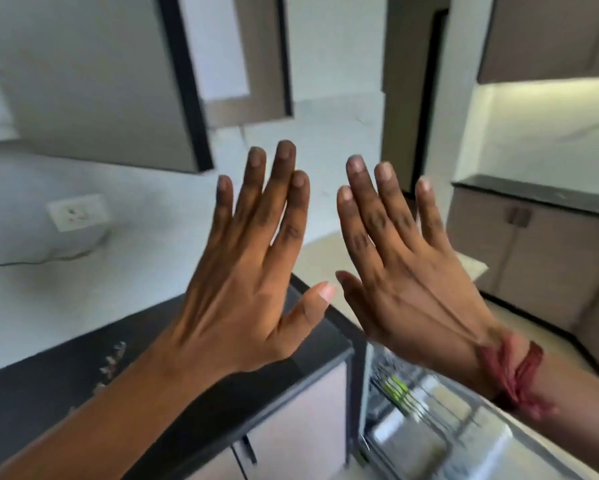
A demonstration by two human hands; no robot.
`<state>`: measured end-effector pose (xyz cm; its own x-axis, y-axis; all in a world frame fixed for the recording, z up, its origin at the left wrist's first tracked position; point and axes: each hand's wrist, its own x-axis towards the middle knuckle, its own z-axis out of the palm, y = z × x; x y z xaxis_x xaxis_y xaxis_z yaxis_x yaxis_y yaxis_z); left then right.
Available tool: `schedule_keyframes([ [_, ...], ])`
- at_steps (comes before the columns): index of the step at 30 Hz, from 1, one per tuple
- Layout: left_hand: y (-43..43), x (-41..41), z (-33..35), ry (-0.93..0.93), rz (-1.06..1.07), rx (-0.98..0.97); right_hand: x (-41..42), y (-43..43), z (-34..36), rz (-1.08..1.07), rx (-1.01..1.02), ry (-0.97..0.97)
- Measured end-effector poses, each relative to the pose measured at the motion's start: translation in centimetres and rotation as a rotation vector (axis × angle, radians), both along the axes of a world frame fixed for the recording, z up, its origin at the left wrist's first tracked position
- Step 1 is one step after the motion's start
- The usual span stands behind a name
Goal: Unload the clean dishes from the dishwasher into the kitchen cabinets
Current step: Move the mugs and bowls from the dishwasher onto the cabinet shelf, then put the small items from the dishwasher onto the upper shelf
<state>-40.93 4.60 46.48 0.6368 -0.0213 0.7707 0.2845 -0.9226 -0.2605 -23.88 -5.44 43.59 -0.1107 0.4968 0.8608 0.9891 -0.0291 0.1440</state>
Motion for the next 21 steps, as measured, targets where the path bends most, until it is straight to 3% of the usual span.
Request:
schedule_keyframes([
  [4,-3.8,4.4,-5.9,0.207,-0.114,-0.032,4.6,-6.1,-5.9,-0.313,-0.244,-0.048],
  [10,-6.9,14.8,-17.6,0.473,-0.123,-0.247,14.3,-13.7,-17.2,-0.553,-0.646,0.234],
  [15,-6.2,25.2,-27.6,0.755,-0.091,-0.484,24.0,-15.9,-25.9,-0.569,-0.773,0.396],
  [21,-5.0,36.0,-36.3,1.108,0.128,-0.723,31.5,-15.2,-33.6,-0.462,-0.960,0.553],
])
